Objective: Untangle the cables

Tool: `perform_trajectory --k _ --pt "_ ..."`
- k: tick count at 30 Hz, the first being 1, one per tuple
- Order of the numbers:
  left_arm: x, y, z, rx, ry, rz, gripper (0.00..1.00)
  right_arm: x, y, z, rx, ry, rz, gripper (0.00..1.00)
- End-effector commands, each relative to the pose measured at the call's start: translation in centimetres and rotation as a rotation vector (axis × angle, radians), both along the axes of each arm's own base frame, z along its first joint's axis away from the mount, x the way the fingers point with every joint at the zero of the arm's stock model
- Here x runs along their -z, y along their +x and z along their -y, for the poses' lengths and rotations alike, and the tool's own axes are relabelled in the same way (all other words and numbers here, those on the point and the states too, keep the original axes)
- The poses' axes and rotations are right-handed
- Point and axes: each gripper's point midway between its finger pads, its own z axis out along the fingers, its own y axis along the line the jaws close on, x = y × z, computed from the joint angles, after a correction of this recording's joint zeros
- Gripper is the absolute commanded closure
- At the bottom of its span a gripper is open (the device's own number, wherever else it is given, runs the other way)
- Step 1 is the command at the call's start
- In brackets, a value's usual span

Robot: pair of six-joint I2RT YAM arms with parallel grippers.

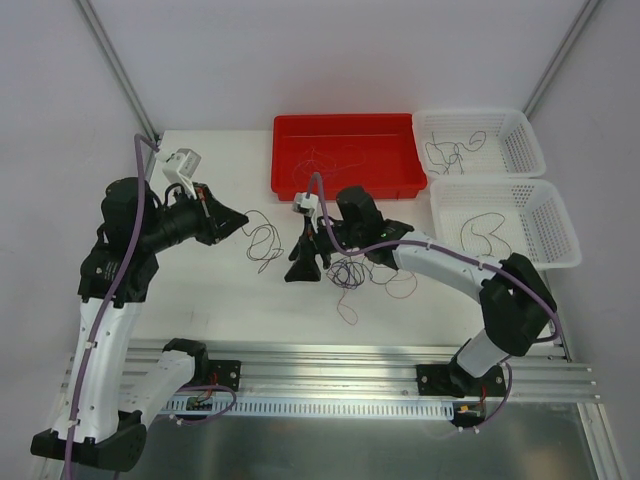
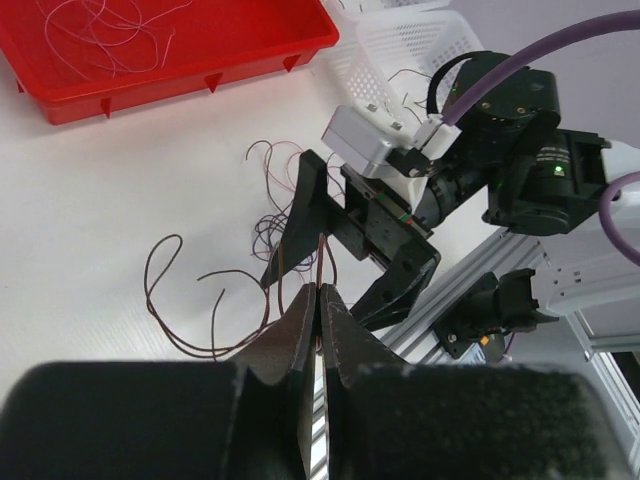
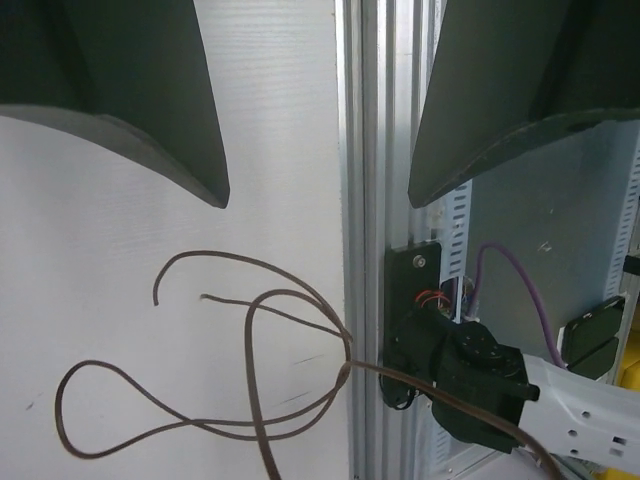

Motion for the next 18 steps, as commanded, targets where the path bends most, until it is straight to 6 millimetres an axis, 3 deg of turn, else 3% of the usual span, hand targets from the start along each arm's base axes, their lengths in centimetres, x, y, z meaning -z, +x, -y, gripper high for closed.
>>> perform_trajectory --k 1,9,18 --pt "-3.1 -1.0 0.5 0.039 -0.045 0.080 1.00 -3.7 -0.7 -1.9 -0.098 0.125 0.060 0.24" --pt "-3.4 -1.0 0.4 0.033 -0.043 0.092 1.00 -4.0 1.3 -2.0 0.015 0.115 0.130 0.23" --pt "-3.4 -1.0 0.6 0.040 -0.048 0.084 1.00 -3.6 1.0 -0.7 0.038 0.073 0.163 0.23"
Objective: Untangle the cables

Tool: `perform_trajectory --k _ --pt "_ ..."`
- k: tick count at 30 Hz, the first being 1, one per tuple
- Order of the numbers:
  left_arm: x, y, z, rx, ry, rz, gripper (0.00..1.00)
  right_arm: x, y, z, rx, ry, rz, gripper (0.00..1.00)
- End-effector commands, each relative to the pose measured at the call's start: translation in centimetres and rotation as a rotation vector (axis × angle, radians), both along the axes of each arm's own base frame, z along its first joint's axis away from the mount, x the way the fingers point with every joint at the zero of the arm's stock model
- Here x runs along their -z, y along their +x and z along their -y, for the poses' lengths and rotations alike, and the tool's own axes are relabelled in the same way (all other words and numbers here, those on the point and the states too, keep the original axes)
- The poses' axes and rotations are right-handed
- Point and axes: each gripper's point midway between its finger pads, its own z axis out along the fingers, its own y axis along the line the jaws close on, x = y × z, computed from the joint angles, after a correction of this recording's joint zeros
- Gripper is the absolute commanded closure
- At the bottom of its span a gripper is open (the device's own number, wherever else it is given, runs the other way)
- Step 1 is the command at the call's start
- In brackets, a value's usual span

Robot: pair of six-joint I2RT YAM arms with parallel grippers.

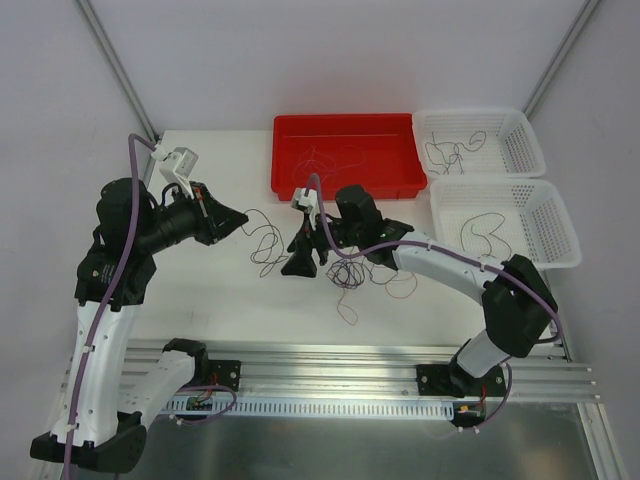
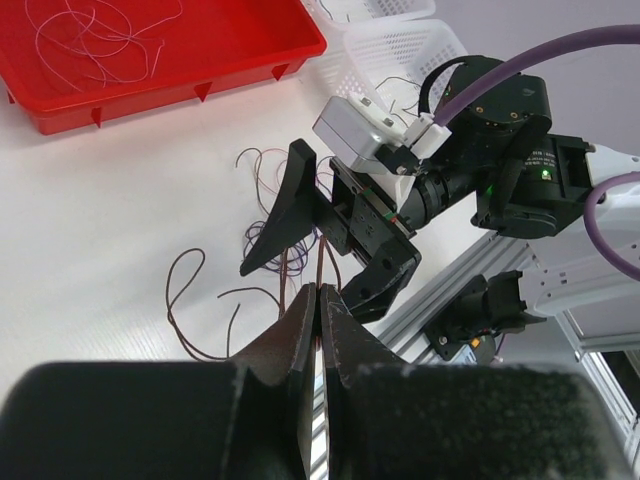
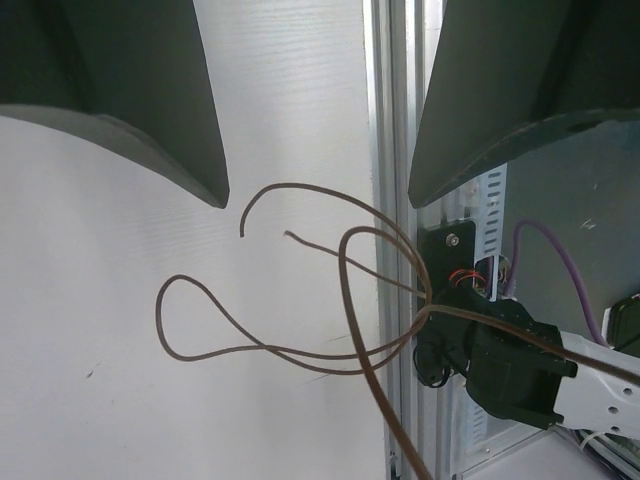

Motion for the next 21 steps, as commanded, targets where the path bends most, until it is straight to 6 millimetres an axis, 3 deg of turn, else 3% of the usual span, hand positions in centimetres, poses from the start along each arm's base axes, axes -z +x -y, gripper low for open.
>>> perform_trajectory --k 1,13,21 --pt "-2.2 -0.5 0.4 0.034 -0.026 0.064 1.00 -3.1 -0.2 0.3 -0.008 0.062 0.097 0.23" --pt "-2.9 -0.7 0.6 0.048 -0.038 0.070 1.00 -4.3 -0.7 -0.7 -0.064 0.086 0.098 0.23" --pt "-3.1 -0.6 0.7 0.045 -0.043 0.068 1.00 -4.5 -1.9 -1.3 -0.131 0.123 0.064 0.37"
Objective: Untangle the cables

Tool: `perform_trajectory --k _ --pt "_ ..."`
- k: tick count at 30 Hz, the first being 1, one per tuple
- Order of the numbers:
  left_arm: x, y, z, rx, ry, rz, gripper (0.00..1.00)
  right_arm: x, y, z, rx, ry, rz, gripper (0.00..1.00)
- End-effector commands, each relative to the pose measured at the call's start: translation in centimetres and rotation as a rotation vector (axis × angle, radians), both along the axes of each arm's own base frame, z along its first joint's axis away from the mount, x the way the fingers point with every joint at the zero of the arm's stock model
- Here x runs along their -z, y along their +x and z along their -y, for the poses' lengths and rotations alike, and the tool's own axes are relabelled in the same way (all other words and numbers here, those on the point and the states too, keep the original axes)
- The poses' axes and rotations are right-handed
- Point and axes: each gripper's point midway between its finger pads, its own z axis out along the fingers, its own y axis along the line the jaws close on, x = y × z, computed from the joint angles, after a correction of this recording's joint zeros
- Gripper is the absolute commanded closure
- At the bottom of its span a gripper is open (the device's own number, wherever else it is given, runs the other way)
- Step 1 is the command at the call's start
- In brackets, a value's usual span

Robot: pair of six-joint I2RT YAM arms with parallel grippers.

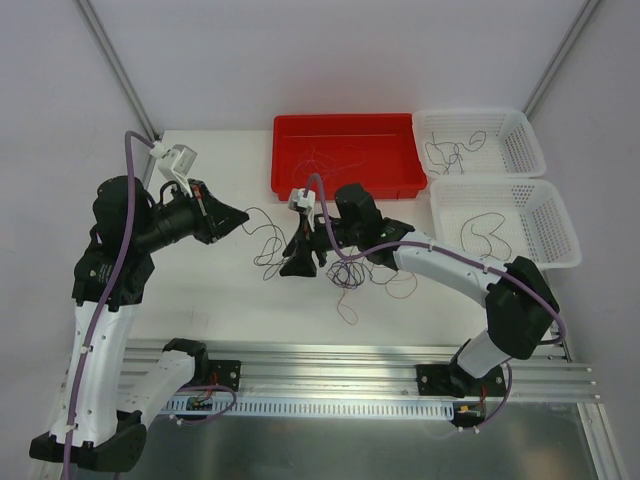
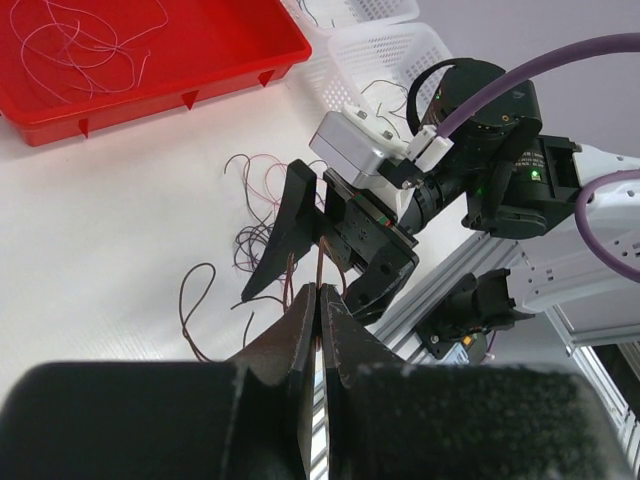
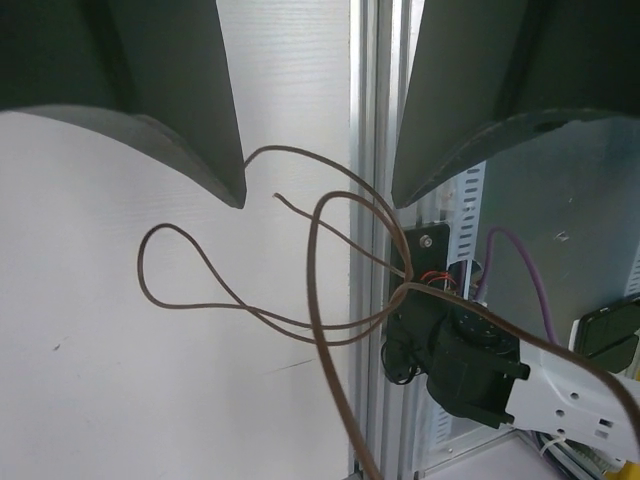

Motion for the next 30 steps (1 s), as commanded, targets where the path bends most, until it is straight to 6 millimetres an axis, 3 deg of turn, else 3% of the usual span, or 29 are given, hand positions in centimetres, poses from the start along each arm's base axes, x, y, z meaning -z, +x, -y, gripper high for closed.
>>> perform_trajectory --k 1,4,10,13,17,18,19,21,25,26,27,29,30 --pt "-2.3 -0.3 0.4 0.021 -0.030 0.057 1.00 -2.9 -0.7 -1.2 -0.074 0.094 0.042 0.38" --pt "-2.4 -0.2 0.3 0.016 -0.032 0.056 1.00 -3.1 -0.8 -1.4 -0.085 0.103 0.040 0.45" --pt "-2.0 0.5 -0.2 -0.028 -0.012 0.061 1.00 -2.6 -1.0 -0.8 -0.072 0.086 0.040 0.78" --pt "-1.5 1.8 -1.5 -0.123 0.022 0.066 1.00 -1.4 -1.1 0.3 -0.041 0.044 0.037 0.99" --pt "1.4 5.2 -5.5 -0.391 0.121 0.011 1.00 0.4 -1.1 2.7 0.025 -0.024 0.014 0.99" --pt "2.4 6.2 -7.5 -0.506 0.165 -0.007 1.00 0.5 -1.2 3.3 0.034 -0.030 0.018 0.99" --pt "3.3 6.6 -8.4 -0.560 0.189 -0.029 1.00 1.8 -1.6 4.3 0.053 -0.060 -0.001 0.99" --pt "5.4 7.5 -10.8 -0.698 0.252 -0.080 1.00 1.5 -1.5 6.3 0.106 -0.068 0.005 0.99" --pt "7.9 8.1 -14.1 -0.867 0.353 -0.137 1.00 1.7 -1.4 10.9 0.232 -0.099 0.007 0.99" --pt "8.3 8.2 -14.6 -0.892 0.372 -0.148 1.00 2.6 -1.0 12.6 0.292 -0.141 -0.008 0.99" --pt "8.9 8.2 -15.1 -0.913 0.392 -0.159 1.00 1.2 -1.2 13.7 0.327 -0.114 0.028 0.99" --pt "9.3 8.2 -16.2 -0.965 0.420 -0.169 1.00 1.6 -0.3 16.4 0.444 -0.165 0.027 0.99" --pt "9.7 8.2 -16.6 -0.983 0.432 -0.179 1.00 0.4 -0.4 17.4 0.486 -0.146 0.058 0.99"
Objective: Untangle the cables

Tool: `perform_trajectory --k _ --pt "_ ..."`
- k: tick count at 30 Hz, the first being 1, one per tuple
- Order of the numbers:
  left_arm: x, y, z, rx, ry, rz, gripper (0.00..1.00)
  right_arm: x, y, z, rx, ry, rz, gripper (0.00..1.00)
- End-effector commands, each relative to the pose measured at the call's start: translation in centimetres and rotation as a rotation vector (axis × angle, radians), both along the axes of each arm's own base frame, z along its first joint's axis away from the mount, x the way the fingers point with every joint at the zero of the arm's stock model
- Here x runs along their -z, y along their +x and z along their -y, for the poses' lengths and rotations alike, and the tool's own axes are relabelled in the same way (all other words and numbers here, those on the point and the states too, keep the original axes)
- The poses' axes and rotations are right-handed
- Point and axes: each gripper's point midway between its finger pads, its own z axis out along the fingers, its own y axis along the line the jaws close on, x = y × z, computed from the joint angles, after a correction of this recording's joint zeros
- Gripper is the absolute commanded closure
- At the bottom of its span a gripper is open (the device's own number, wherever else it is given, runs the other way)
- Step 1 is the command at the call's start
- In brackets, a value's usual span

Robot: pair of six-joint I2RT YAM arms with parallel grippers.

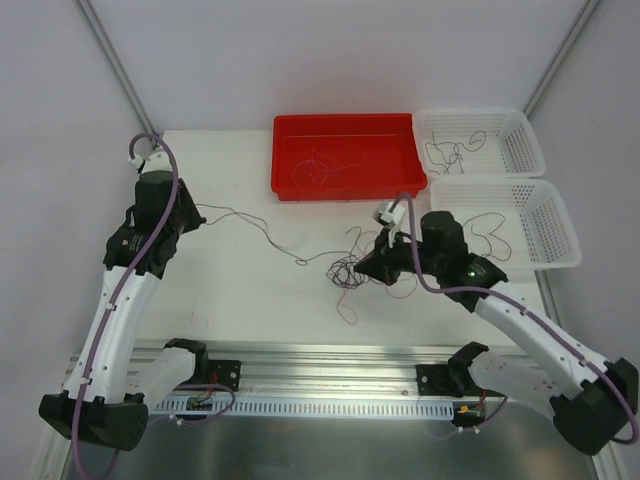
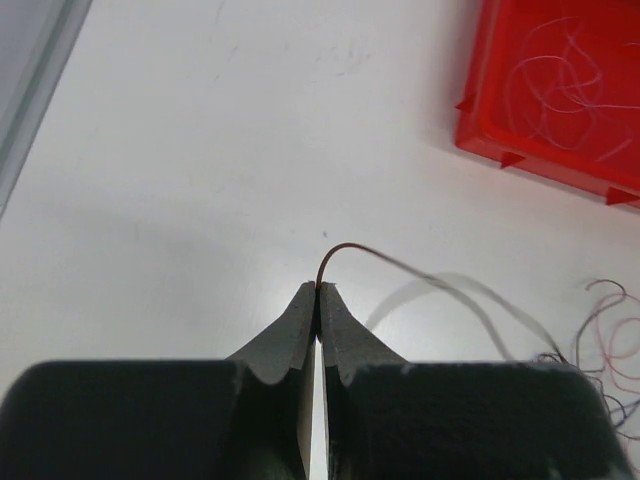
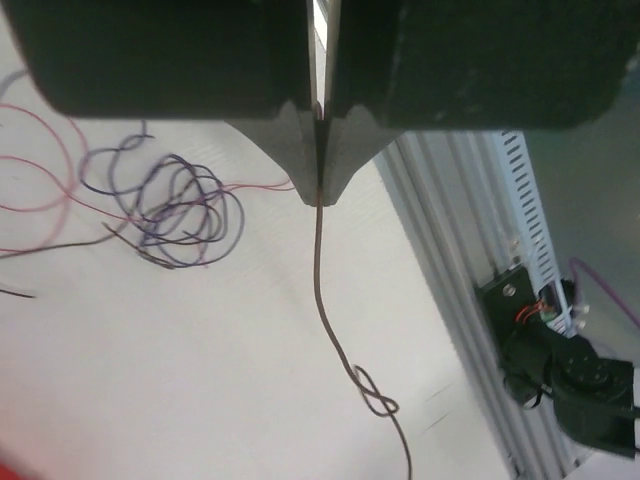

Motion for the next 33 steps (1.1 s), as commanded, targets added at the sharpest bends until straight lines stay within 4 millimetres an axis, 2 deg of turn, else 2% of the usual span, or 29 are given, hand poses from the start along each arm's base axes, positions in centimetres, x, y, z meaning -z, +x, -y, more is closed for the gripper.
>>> perform_trajectory --k 1,2,4,5,8,13,15,18,21,25,26,28,29,31,33 --pt "-0.4 -0.1 -4.0 -0.191 0.084 0.025 1.00 -1.2 0.7 4.2 0.168 -0.052 0.061 0.99" --pt "-0.2 -0.1 -4.4 -0.210 0.094 0.016 1.00 -1.0 1.3 5.7 0.242 -0.077 0.049 0.99" --pt "0.4 -0.2 -5.1 -0.235 0.101 0.002 1.00 -2.4 1.5 7.3 0.313 -0.067 0.077 0.99" --pt "0.5 -0.2 -5.3 -0.244 0.104 -0.002 1.00 -2.2 1.9 8.4 0.370 -0.086 0.068 0.99" --pt "1.2 -0.5 -6.2 -0.275 0.111 -0.020 1.00 -2.8 2.4 10.2 0.466 -0.100 0.062 0.99" --pt "2.2 -1.1 -7.1 -0.304 0.132 -0.042 1.00 -3.5 2.4 11.0 0.536 -0.057 0.047 0.99" --pt "2.2 -1.5 -8.1 -0.335 0.140 -0.045 1.00 -3.8 2.9 12.2 0.612 -0.064 0.069 0.99" --pt "2.2 -1.7 -8.5 -0.346 0.106 -0.036 1.00 -4.3 3.0 13.1 0.663 -0.049 0.080 0.99" --pt "1.7 -1.3 -6.7 -0.264 0.046 -0.014 1.00 -5.0 2.5 11.6 0.575 -0.009 0.075 0.99" --pt "-0.3 -0.4 -2.8 -0.049 -0.059 0.047 1.00 -5.6 2.0 8.3 0.417 0.084 0.017 0.99" --pt "-1.1 -0.4 -0.7 0.061 -0.104 0.066 1.00 -5.7 1.6 7.4 0.381 0.107 -0.003 0.99" --pt "-2.1 -0.3 1.3 0.181 -0.146 0.088 1.00 -5.7 1.9 6.0 0.343 0.120 -0.012 0.99" --pt "-2.7 -0.7 3.3 0.289 -0.191 0.099 1.00 -5.6 1.4 4.9 0.306 0.116 -0.020 0.99" --pt "-3.8 -1.0 5.1 0.395 -0.234 0.125 1.00 -5.3 2.1 3.2 0.290 0.081 -0.031 0.99" --pt "-4.6 -1.7 6.8 0.498 -0.279 0.142 1.00 -4.9 1.5 1.1 0.228 0.048 -0.046 0.97"
